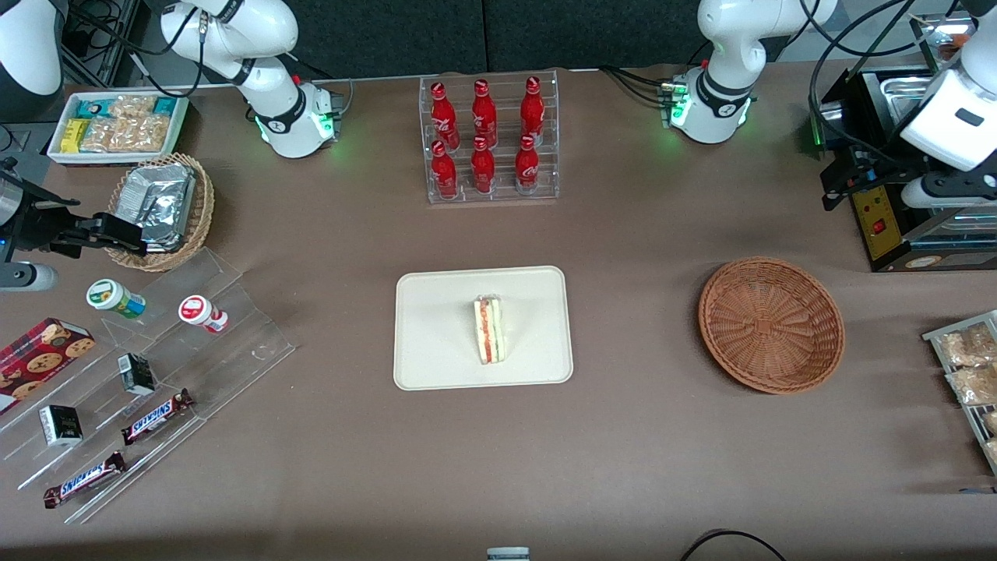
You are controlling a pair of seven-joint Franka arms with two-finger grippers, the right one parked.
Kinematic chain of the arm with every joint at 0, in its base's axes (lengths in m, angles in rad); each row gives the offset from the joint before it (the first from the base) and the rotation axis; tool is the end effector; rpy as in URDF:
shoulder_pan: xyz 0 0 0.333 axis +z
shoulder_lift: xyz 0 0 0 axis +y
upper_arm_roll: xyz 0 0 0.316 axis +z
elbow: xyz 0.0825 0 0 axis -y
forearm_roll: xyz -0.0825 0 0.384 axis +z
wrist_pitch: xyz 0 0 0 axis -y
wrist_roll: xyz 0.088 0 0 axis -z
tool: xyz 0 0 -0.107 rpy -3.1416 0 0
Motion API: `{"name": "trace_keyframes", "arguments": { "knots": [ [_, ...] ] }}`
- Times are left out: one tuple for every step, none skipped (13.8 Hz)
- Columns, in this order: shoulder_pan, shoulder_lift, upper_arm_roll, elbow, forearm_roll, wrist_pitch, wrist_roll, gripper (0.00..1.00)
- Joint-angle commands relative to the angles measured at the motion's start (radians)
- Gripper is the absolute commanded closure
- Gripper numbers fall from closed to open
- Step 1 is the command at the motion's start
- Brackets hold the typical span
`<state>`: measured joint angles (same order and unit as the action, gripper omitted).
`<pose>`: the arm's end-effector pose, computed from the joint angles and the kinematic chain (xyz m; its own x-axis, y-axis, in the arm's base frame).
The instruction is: Place sandwich from basket to tray
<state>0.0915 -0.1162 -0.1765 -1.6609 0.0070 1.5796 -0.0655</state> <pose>0.5170 -0.0491 0.6441 0.9992 -0.0190 0.0348 -0.0182 -0.9995 -0.0251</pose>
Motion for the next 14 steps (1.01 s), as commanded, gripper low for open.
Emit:
{"name": "trace_keyframes", "arguments": {
  "knots": [
    [-0.065,0.043,0.049,0.072,0.013,-0.041,-0.017,0.00],
    [-0.069,0.043,0.057,0.073,0.010,-0.041,-0.017,0.00],
    [-0.069,0.043,0.058,0.073,0.010,-0.041,-0.016,0.00],
    [-0.069,0.043,0.058,0.073,0.010,-0.041,-0.016,0.00],
    [-0.073,0.043,0.058,0.073,0.010,-0.041,-0.017,0.00],
    [-0.078,0.044,0.058,0.073,0.010,-0.041,-0.017,0.00],
    [-0.078,0.043,0.058,0.073,0.011,-0.041,-0.017,0.00],
    [-0.079,0.044,0.060,0.073,0.011,-0.041,-0.017,0.00],
    [-0.078,0.044,0.058,0.073,0.013,-0.041,-0.017,0.00],
    [-0.078,0.044,0.058,0.073,0.011,-0.041,-0.017,0.00],
    [-0.076,0.044,0.058,0.073,0.011,-0.041,-0.017,0.00],
    [-0.069,0.050,0.058,0.072,0.011,-0.040,-0.017,0.00],
    [-0.067,0.055,0.058,0.073,0.008,-0.040,-0.016,0.00],
    [-0.067,0.055,0.058,0.075,0.010,-0.040,-0.016,0.00]
  ]
}}
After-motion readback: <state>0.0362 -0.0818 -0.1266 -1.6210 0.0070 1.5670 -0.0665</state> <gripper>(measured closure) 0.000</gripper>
